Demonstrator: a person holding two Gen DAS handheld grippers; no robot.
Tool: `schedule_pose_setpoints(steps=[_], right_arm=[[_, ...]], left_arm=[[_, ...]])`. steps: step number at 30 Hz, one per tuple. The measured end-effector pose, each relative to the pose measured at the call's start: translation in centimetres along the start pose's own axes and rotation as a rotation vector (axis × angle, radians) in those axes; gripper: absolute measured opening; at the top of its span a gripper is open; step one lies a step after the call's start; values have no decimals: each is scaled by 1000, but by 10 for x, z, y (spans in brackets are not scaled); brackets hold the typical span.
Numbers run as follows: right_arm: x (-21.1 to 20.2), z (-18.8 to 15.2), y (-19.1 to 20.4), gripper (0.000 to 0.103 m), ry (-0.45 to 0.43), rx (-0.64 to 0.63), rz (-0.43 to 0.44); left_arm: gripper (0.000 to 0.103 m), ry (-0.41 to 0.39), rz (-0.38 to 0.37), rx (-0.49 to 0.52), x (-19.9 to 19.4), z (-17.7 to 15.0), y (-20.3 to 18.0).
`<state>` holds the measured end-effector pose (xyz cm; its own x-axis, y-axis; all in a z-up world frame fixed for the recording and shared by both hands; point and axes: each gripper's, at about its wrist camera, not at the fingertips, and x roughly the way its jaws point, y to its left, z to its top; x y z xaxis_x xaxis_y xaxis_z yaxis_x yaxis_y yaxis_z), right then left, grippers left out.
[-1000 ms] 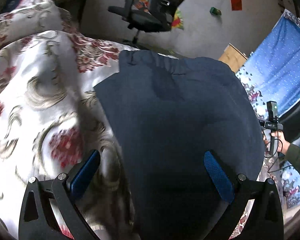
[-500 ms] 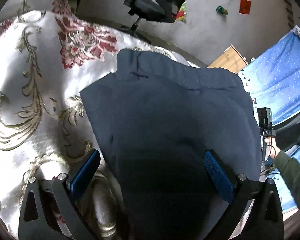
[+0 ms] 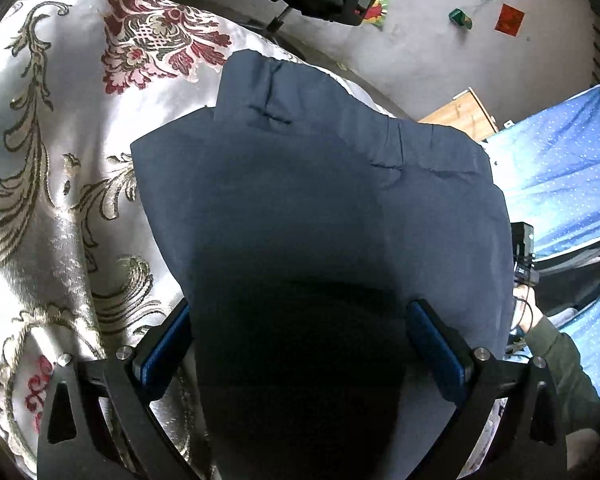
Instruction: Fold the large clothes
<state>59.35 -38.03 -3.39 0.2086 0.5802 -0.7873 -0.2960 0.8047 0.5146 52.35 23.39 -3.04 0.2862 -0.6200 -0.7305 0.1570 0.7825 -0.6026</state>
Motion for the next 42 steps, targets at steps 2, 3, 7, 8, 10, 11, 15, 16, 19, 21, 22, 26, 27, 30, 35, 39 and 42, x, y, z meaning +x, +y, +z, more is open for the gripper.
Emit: schedule_pose_setpoints(steps=[2,3,7,8,10,11,15,16,19,21,22,26,27,30,35,39,42], right_arm=[[-1,0,3,89,1,4,-2],[-4,-1,4,86,-1,7,-1],[-10,-5,9,64,-8,-1,0],[-11,-7,11,58,-9,-9,-1],[-13,-9,16,51,-16,-20,-1],[-15,-10,17,47,-21,-25,-2],[-23,-15,23,35,-51,-24,-2],[-25,-16,25,31,-59,-17,-2],[-30,-16,37,25,-83,-25,-14],[-36,-17,45,23,-101,-38,-15],[-40,-17,49,22,-107,-43,-14],[-57,-19,67,20,-136,-65,4],[-63,-20,75,20,-144,-81,9],[-76,-21,97,20,-169,-120,19],[-95,-27,123,19,-190,-159,29],[-110,-36,132,19,-201,-170,31],[-122,-45,128,19,-204,-177,29]], left_arm=[[92,-15,12,-14,-1,0,-1],[87,-30,17,-25,-2,-1,-3],[67,-90,35,-26,-11,-10,-11],[62,-99,41,-23,-10,-12,-14],[54,-129,57,-24,-15,-17,-18],[49,-139,64,-27,-15,-18,-22],[35,-162,103,2,-20,-22,-40],[34,-167,118,17,-22,-23,-46],[25,-182,140,48,-27,-28,-63],[21,-190,145,59,-30,-31,-72],[21,-195,144,65,-33,-32,-78],[18,-201,131,87,-49,-36,-95],[18,-202,123,92,-52,-37,-100],[17,-200,106,112,-59,-40,-117],[17,-182,99,148,-69,-54,-142],[17,-176,74,154,-75,-67,-151],[17,-170,62,157,-77,-79,-157]])
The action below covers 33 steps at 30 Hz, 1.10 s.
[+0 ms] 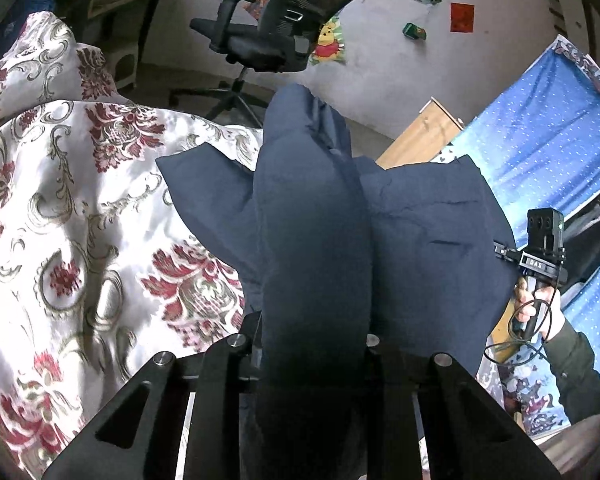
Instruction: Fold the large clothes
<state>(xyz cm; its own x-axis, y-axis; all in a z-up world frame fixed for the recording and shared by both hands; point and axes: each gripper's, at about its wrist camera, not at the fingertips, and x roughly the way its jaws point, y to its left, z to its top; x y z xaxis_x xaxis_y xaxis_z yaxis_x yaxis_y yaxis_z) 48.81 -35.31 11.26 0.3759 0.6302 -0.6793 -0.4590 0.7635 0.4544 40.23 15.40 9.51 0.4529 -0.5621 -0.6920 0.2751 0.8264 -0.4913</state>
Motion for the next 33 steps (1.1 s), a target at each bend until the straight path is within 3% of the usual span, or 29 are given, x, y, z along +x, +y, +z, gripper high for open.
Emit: schedule_pose_setpoints(steps=[10,15,19,21,24,28,33], right_arm=[[20,-38,-34,20,49,92,-71],[19,-52,-49,26,35,139,-111],[19,-56,-48,39,44,126,-190],[21,-59,-47,48,50,113,-236],[23,-66,-47,66,62,112,-291],[17,-73,-46,83,42,120,-343],[4,-79,-41,93,-5,130,-367]], left_arm=[[18,15,67,-33,19,-26,6],[22,14,121,-39,18,-33,10],[31,27,199,-101,20,-36,18],[41,25,233,-120,21,-38,20],[52,7,315,-144,18,-43,21],[54,-14,355,-176,12,-51,21],[82,-69,387,-176,-1,-58,12]])
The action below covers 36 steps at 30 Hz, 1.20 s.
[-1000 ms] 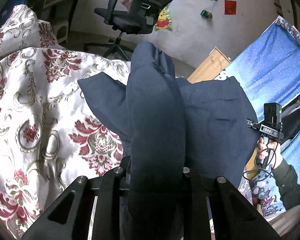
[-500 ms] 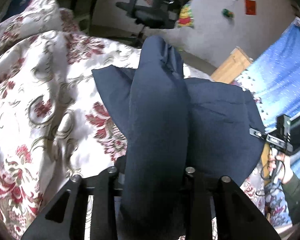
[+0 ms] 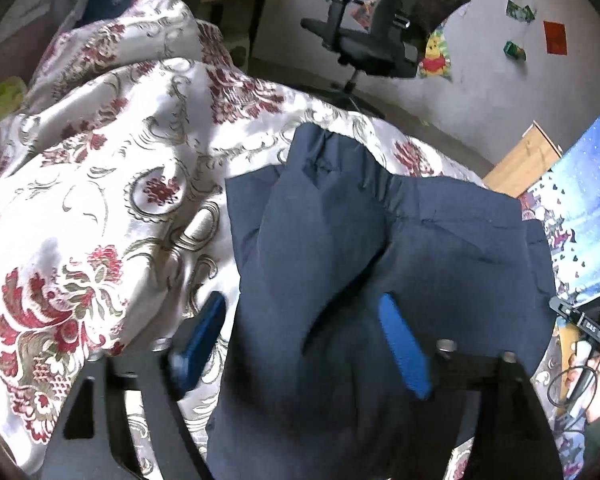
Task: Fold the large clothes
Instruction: 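Lower the bundle onto the bedspread and open both grippers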
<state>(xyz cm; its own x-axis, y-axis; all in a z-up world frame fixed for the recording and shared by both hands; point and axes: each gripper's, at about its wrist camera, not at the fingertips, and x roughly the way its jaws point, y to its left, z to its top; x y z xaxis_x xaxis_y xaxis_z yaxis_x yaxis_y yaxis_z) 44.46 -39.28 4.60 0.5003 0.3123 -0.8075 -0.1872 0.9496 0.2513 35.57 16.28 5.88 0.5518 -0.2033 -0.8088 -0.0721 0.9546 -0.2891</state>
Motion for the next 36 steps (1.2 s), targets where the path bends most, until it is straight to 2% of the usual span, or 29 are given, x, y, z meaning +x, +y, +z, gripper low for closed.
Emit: schedule_pose_setpoints(steps=[2,5,12,21,36], right_arm=[[-6,-1,3,96,-21,-6,-9],[-21,-5,12,100,-73,-28,-29],[-53,-19,37,103,-183,-79,-60],[-93,-39,57,103,-286,-59,-45],[-151,-82,92,103,-475,-149,-39]], left_arm=[[84,-18,9,-1,-5,-2,0],[95,-65,36,0,-13,-5,-6],[99,-164,50,22,-41,-17,-22],[100,-265,48,111,-79,-42,-57],[101,-408,66,217,-126,-81,-109]])
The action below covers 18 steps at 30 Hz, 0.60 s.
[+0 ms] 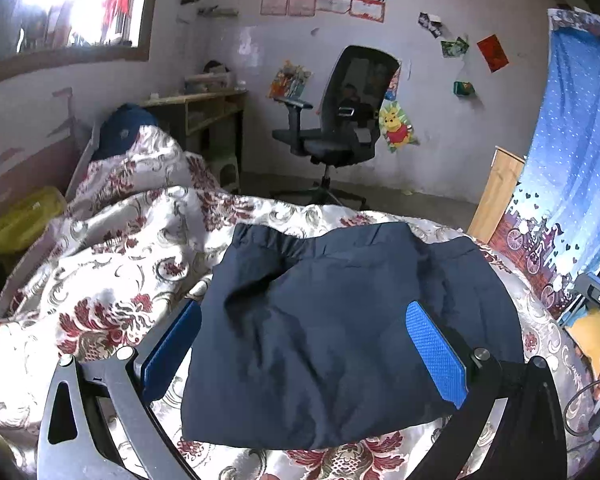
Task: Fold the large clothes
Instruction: 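Lower the bundle onto the bedspread and open both grippers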
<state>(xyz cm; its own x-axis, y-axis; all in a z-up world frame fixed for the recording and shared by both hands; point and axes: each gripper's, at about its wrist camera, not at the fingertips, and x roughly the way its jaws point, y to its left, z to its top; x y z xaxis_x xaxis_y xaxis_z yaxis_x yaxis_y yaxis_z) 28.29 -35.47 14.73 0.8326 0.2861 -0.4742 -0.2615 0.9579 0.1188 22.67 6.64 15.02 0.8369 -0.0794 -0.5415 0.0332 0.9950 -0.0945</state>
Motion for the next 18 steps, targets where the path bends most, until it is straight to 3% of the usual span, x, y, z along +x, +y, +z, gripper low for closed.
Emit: schedule_pose_setpoints(steps=[5,18], right_arm=[[-23,-10,8,103,-66,-8,14],[-58,-32,24,103,-113,-1,16]], left_arm=[[101,-45,4,29,-19,-4,-11],[101,-125,-4,74,-56,-24,-19]])
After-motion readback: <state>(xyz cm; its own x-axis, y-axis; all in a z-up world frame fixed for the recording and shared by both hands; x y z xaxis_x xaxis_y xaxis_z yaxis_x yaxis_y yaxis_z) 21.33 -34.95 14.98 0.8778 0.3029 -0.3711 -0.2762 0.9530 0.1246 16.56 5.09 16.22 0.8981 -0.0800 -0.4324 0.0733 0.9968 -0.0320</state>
